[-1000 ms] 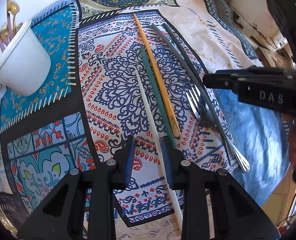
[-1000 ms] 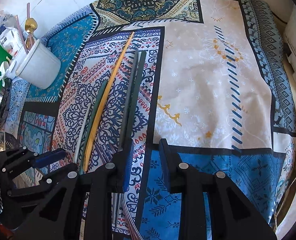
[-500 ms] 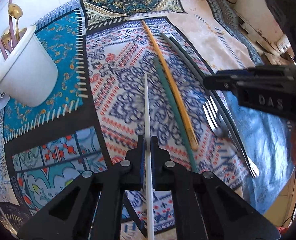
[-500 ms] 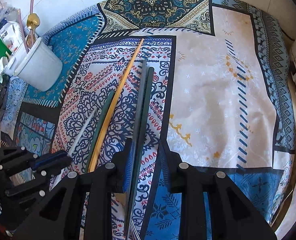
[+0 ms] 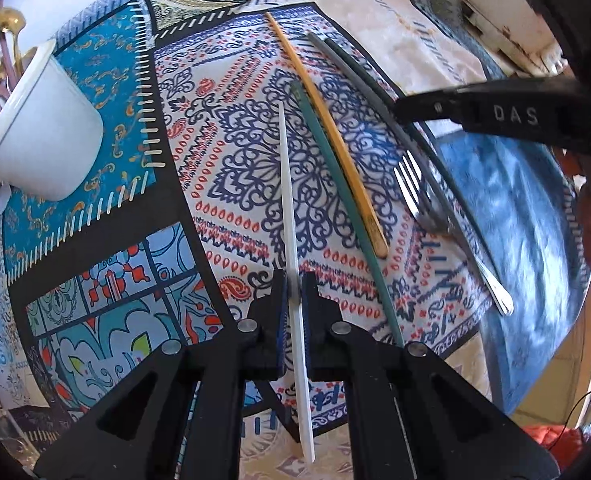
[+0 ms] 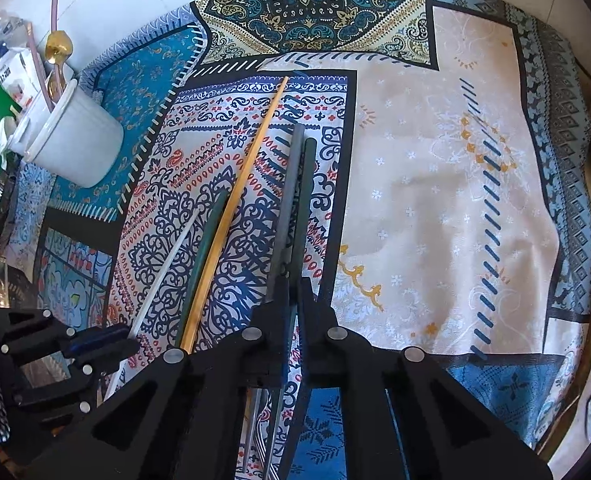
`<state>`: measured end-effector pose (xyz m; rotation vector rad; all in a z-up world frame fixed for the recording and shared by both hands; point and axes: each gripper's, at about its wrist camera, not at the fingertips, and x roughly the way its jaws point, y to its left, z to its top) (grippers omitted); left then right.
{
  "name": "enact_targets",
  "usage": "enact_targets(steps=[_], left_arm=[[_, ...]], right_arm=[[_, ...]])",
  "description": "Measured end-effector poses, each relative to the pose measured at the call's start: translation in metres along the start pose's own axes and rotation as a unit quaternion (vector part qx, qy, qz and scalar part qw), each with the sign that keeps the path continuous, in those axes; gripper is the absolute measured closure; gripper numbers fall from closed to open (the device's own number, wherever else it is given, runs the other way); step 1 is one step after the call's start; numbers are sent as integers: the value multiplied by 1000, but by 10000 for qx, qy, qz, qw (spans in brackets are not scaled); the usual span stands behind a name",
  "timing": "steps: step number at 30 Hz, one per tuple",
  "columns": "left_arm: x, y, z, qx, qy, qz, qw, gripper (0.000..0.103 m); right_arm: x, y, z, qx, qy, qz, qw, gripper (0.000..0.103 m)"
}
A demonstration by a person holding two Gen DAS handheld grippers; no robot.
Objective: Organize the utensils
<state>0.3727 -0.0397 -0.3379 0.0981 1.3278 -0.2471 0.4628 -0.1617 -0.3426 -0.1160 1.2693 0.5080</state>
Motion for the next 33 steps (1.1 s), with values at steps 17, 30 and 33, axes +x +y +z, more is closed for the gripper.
enact_targets(steps=[17, 30, 33], left_arm=[[-19, 14, 4, -348, -271, -252, 9987, 99], [-57, 26, 6, -638, -914, -281, 9934, 100], [-62, 29, 5, -672, -975, -355, 9923, 100]], right_arm=[[-19, -10, -12, 223, -159, 84, 9996, 98], [4, 0, 16, 58, -70, -340, 9994, 79], [7, 3, 23, 66, -13, -285, 9996, 79]])
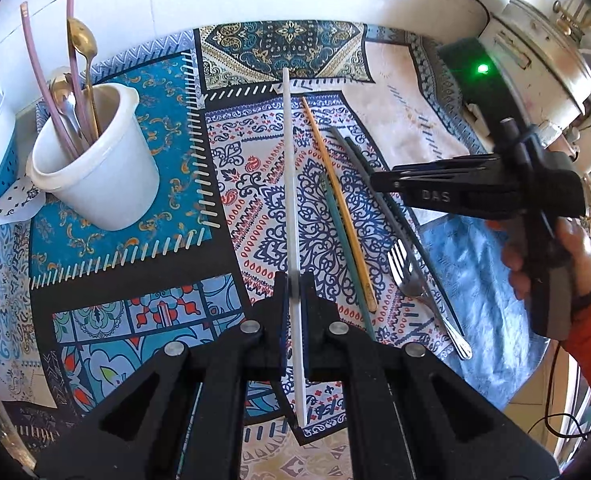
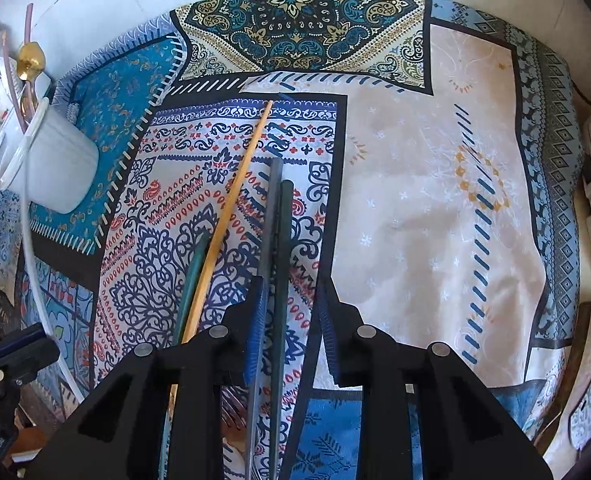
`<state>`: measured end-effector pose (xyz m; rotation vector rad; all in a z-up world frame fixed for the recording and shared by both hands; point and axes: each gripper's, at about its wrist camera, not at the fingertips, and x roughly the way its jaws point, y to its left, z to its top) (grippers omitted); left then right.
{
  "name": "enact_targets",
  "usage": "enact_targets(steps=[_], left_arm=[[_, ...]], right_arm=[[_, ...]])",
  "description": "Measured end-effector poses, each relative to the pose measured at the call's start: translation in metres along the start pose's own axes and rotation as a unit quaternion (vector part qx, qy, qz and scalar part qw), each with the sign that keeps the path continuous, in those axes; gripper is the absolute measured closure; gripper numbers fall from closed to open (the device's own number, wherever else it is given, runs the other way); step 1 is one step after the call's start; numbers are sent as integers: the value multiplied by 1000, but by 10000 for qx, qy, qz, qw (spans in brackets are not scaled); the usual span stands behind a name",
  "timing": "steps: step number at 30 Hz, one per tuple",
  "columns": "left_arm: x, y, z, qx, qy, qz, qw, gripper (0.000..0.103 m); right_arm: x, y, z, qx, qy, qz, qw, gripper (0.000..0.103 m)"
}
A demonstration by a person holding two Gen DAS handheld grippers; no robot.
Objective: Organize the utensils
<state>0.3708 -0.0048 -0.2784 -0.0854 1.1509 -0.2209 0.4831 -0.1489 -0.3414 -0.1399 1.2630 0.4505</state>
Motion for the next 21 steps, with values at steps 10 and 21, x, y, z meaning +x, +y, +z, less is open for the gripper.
enact_targets(steps=[10, 21], left_arm=[[-16, -1, 4, 38, -227, -16, 9997, 100], [-36, 0, 9, 31, -563, -32, 9984, 100]], right_arm=[[7, 1, 11, 347, 97, 202, 9991, 84], [2, 3, 9, 300, -9, -32, 9995, 84]])
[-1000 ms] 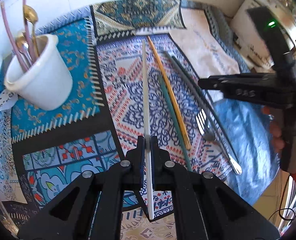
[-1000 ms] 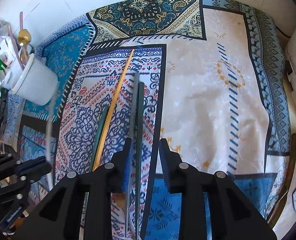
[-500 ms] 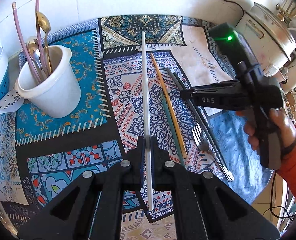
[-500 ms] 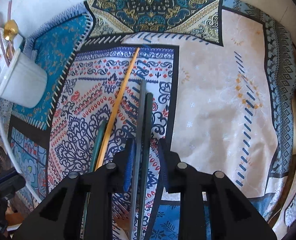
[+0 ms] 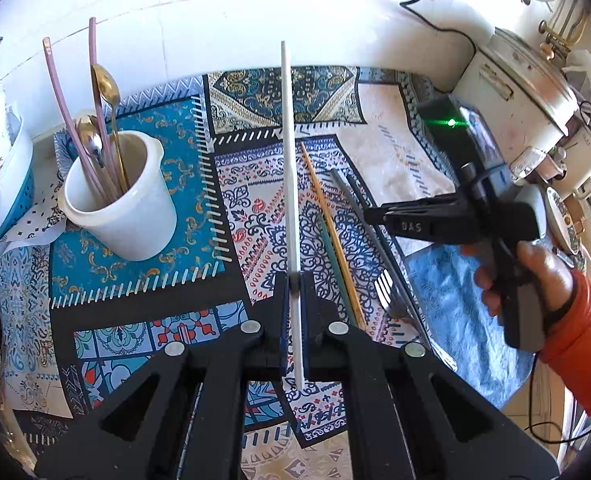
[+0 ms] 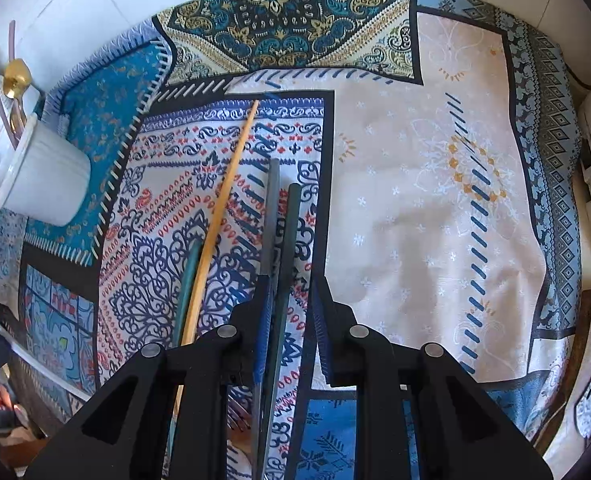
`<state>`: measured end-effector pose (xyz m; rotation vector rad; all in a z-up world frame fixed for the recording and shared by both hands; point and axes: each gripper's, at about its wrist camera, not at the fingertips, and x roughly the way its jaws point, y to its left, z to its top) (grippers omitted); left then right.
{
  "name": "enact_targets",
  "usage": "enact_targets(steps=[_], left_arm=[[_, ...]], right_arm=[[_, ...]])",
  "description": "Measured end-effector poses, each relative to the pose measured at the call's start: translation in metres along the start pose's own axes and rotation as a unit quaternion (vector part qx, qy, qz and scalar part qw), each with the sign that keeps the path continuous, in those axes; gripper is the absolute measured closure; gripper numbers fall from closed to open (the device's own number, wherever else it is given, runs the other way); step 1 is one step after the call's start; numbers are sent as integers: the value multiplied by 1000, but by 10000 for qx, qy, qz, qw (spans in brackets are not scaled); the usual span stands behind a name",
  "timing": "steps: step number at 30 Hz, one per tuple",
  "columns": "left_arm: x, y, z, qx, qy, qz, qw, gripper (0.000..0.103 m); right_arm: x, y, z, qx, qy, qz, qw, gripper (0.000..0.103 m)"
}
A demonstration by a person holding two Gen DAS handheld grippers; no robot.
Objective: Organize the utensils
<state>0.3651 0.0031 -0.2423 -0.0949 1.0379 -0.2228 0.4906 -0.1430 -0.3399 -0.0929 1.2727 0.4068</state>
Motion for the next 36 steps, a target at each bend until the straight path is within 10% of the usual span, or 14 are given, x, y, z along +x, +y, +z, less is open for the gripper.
enact_targets(steps=[21, 36], left_arm=[[-25, 4, 4, -91, -371, 10, 9993, 100], [-44, 7, 10, -73, -645, 115, 9978, 103]], right_arm=[[5, 0, -8, 128, -231, -288, 9992, 96], [-93, -29, -37, 439, -1352, -52, 9898, 96]])
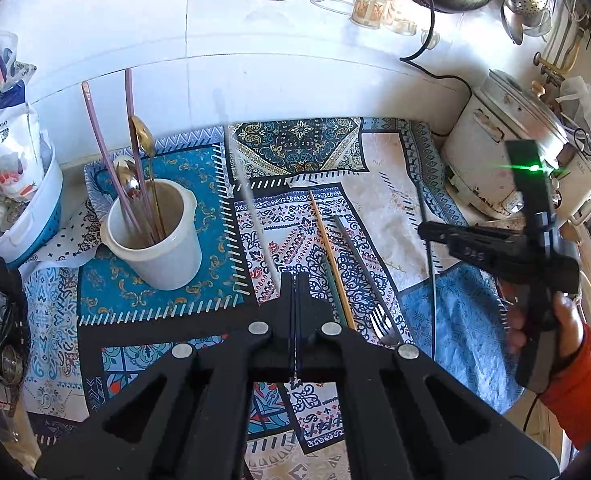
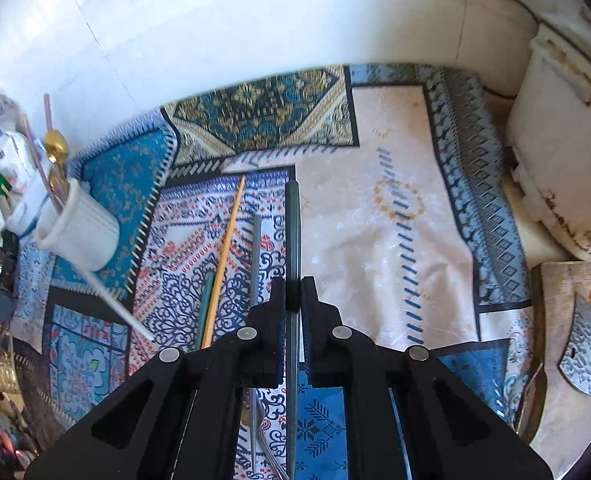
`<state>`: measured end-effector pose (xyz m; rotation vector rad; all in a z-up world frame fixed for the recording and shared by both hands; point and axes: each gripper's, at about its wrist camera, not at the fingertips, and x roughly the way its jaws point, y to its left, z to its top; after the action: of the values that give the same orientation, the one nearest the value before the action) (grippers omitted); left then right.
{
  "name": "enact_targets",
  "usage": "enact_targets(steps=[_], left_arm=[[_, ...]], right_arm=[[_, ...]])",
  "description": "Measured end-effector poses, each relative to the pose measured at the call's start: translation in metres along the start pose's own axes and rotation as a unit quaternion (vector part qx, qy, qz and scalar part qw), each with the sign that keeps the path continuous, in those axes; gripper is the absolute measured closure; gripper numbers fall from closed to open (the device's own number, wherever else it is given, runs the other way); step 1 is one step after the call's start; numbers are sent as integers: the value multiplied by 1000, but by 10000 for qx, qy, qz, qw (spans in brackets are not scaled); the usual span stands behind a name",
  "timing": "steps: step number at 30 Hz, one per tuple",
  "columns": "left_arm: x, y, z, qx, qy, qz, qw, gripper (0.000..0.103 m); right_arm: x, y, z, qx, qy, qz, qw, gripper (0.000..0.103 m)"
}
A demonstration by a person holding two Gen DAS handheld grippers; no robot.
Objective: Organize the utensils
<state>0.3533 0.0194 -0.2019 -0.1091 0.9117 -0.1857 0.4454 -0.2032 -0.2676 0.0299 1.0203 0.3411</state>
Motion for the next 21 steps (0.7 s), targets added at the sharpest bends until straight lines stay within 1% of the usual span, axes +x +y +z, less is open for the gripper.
enact_targets(steps=[1, 3, 5, 9, 11, 15, 18, 21], left_arm=[[2, -1, 0, 48, 38, -21, 10000, 103], [8, 0, -1, 121, 124, 58, 9998, 103], [21, 4, -3, 118, 302, 154, 9994, 102], [55, 21, -6, -238, 732, 257, 9967, 87], [77, 30, -6, -418, 946, 267, 9943, 86], [119, 36, -5, -545, 1244, 444, 9897, 86], [145, 35, -4, -531, 1372, 538, 9877, 86], [162, 36, -3, -524, 1450, 669, 9858, 86]], right_arm=[[-5, 2, 1, -9, -97, -29, 9999, 96], [-18, 1, 2, 8, -225, 15, 9997, 96], [-17, 4, 7, 62, -318, 64, 9995, 96], [-31, 4, 10, 117, -520, 162, 9984, 96], [-37, 3, 12, 127, -611, 218, 9978, 96], [-43, 1, 15, 161, -695, 302, 9970, 96], [-44, -2, 17, 193, -700, 377, 9966, 96], [-43, -4, 19, 184, -704, 389, 9966, 96]])
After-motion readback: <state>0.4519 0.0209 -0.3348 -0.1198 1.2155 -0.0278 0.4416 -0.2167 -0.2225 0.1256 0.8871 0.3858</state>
